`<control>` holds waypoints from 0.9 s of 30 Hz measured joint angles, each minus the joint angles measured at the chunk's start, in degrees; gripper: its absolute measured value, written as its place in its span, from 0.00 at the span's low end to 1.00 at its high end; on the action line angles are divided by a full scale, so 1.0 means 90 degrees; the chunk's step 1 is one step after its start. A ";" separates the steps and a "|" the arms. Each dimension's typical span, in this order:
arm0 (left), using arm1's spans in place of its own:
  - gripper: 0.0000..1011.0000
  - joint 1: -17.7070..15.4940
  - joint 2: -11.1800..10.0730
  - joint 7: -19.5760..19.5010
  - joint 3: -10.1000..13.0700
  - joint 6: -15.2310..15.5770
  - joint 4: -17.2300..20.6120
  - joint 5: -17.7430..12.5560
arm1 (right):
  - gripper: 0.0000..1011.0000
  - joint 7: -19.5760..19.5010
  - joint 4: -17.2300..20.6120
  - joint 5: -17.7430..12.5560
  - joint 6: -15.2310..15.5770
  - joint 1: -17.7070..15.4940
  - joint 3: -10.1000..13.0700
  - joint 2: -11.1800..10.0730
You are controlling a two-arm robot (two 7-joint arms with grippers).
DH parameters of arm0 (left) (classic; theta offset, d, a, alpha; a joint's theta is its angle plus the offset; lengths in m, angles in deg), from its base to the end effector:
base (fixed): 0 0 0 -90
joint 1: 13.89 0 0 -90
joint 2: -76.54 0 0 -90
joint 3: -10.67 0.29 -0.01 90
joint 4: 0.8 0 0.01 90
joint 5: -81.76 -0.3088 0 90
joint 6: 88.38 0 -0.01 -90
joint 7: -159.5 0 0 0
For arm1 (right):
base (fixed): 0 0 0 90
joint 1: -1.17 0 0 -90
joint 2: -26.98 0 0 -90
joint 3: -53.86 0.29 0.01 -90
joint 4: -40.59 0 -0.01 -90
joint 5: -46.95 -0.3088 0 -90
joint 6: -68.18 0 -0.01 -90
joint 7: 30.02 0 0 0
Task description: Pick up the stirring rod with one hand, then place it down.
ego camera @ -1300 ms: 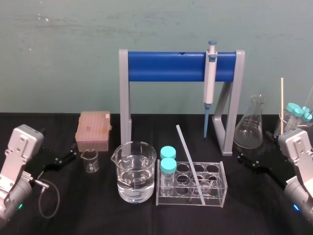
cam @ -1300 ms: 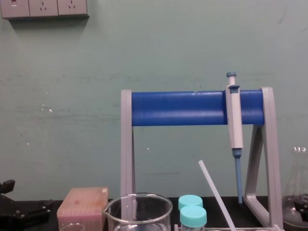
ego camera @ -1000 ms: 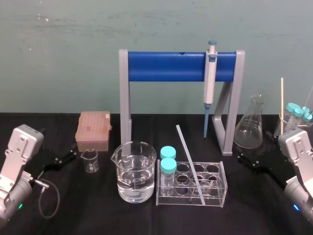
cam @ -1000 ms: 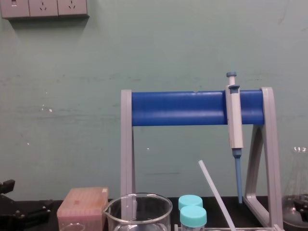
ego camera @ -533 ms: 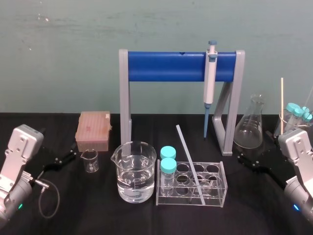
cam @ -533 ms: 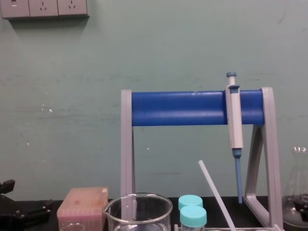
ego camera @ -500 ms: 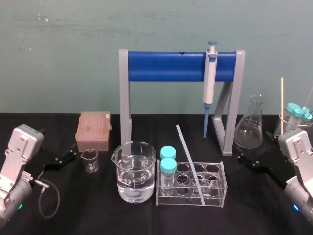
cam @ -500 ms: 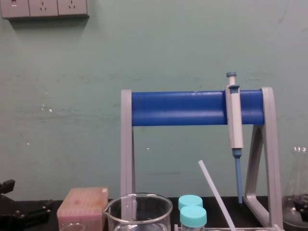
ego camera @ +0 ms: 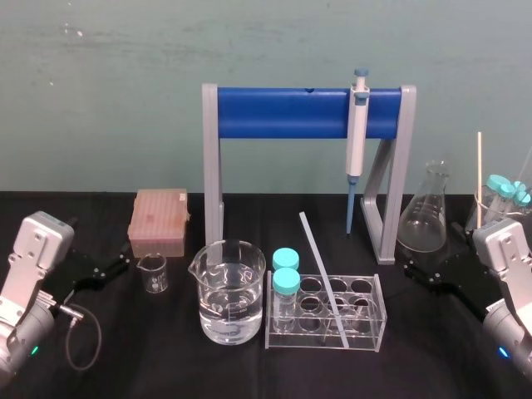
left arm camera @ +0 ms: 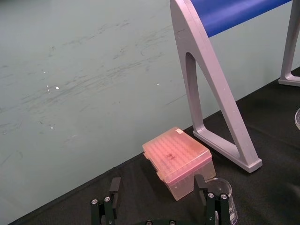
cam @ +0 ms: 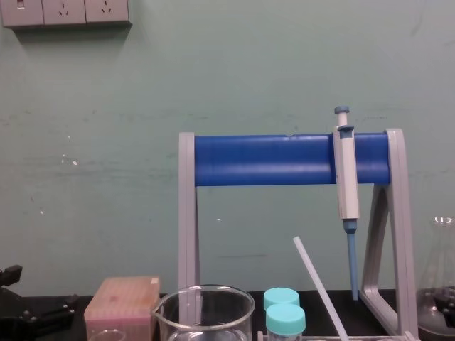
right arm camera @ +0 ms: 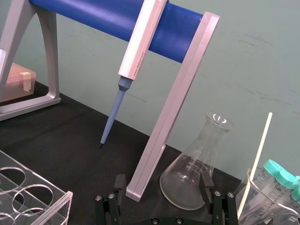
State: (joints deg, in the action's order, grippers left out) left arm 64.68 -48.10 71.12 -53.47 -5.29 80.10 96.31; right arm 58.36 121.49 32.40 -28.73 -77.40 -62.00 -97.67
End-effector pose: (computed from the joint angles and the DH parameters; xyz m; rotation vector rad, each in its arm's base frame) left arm 0.3581 0.0827 -0.3023 0.3043 -0.2850 1.2480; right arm 0.3581 -0.0827 -0.3023 -0.3045 -0.2851 -1.2480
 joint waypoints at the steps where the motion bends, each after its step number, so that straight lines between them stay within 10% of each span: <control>1: 0.99 -0.0001 0.0000 0.0000 0.0000 0.0000 0.0000 0.0000 | 0.99 0.0000 0.0000 0.0000 0.0000 0.0000 0.0000 0.0000; 12: 0.99 -0.0001 0.0000 0.0000 0.0000 0.0000 0.0000 0.0000 | 0.99 0.0225 0.0037 -0.0046 0.0044 0.0067 0.0164 0.0052; 27: 0.99 0.0000 0.0000 0.0000 0.0000 0.0000 0.0000 0.0000 | 0.99 0.2019 0.0612 -0.1612 0.0665 0.0357 0.0470 0.0396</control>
State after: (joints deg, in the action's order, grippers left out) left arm 64.68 -48.10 71.12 -53.47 -5.29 80.10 96.31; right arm 76.53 126.99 17.89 -22.74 -74.19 -57.77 -94.10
